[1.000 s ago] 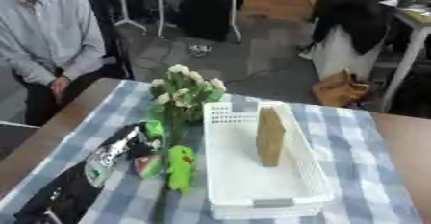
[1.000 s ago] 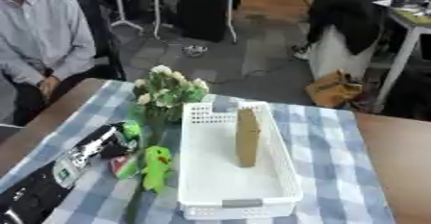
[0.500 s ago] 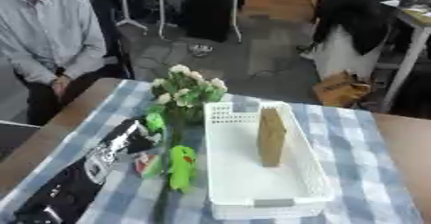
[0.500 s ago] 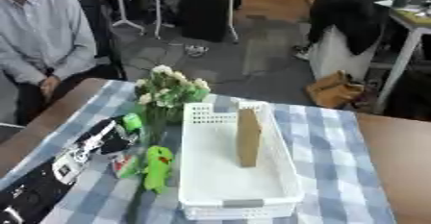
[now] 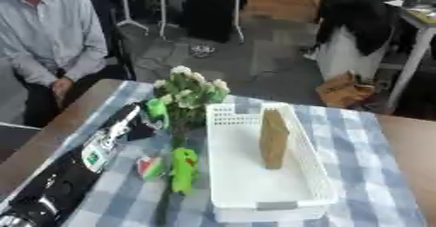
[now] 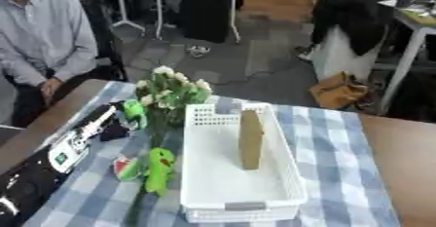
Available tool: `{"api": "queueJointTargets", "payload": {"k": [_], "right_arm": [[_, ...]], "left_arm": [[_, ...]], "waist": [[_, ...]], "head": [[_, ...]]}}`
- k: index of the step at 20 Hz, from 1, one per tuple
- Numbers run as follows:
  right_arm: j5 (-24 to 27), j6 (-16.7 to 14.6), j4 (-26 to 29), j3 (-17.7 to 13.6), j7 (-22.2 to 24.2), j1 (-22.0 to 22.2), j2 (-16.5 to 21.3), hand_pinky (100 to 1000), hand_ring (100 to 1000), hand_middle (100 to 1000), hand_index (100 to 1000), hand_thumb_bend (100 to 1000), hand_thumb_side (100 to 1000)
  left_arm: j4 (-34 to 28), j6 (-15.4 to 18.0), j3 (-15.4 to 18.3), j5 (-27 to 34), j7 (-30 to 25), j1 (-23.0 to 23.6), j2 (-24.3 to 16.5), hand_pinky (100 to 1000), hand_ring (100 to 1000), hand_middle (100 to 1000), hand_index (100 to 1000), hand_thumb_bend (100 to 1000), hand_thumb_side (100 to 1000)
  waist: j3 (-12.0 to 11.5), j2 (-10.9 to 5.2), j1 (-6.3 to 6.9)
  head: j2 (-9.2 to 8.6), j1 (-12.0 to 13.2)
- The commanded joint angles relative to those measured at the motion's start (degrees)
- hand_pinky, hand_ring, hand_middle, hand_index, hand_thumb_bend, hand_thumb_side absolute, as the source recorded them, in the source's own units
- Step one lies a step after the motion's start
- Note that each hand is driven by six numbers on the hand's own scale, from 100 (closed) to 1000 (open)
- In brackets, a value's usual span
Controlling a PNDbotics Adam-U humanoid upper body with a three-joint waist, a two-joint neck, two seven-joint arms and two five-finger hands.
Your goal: Pick up objects on the table and place them in the box.
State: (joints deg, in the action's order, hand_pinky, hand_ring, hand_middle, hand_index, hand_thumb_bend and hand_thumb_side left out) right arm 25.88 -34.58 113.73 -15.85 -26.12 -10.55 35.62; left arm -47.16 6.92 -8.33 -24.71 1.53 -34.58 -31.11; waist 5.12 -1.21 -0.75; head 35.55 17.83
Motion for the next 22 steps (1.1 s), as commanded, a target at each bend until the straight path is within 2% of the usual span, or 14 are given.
{"api": "queueJointTargets", "payload": {"k": [1, 8, 9, 13, 22], "right_arm": [[0.6, 0.1, 0.9, -0.4, -0.1, -0.5, 1.9, 805, 844, 771, 771, 100, 708], [0.7, 0.1, 0.9, -0.3, -0.2, -0.3, 2.1, 805, 845, 771, 771, 100, 706], [0.7, 0.1, 0.9, -0.3, -0.1, -0.3, 2.1, 805, 845, 771, 771, 100, 707], [0.8, 0.2, 0.9, -0.2, -0.2, -0.4, 2.2, 805, 844, 771, 771, 100, 706], [1.2, 0.5, 0.9, -0.1, -0.2, -0.7, 2.3, 806, 844, 771, 771, 100, 705]], "left_arm": [[-3.2, -0.7, -0.6, 0.4, -0.7, -2.1, -3.7, 277, 342, 224, 449, 100, 523], [-11.6, -4.3, -2.5, 1.1, -3.0, -3.6, -7.0, 276, 341, 223, 448, 100, 510], [-13.5, -4.4, -3.2, 1.1, -3.4, -4.5, -7.5, 276, 340, 222, 447, 100, 478], [-19.6, -5.9, -5.1, 1.1, -5.4, -6.5, -8.3, 276, 339, 223, 447, 100, 453], [-24.4, -7.0, -8.3, 0.4, -8.5, -11.4, -7.9, 276, 338, 224, 446, 100, 412]], "waist": [[-0.1, -0.60, 0.72], [-0.1, -0.83, 0.85], [0.0, -0.92, 0.90], [0.1, -1.09, 1.02], [0.3, -1.36, 1.22]], "head": [[-0.32, -0.5], [0.14, -1.2], [0.20, -1.6], [0.31, -2.1], [0.74, -2.3]]}}
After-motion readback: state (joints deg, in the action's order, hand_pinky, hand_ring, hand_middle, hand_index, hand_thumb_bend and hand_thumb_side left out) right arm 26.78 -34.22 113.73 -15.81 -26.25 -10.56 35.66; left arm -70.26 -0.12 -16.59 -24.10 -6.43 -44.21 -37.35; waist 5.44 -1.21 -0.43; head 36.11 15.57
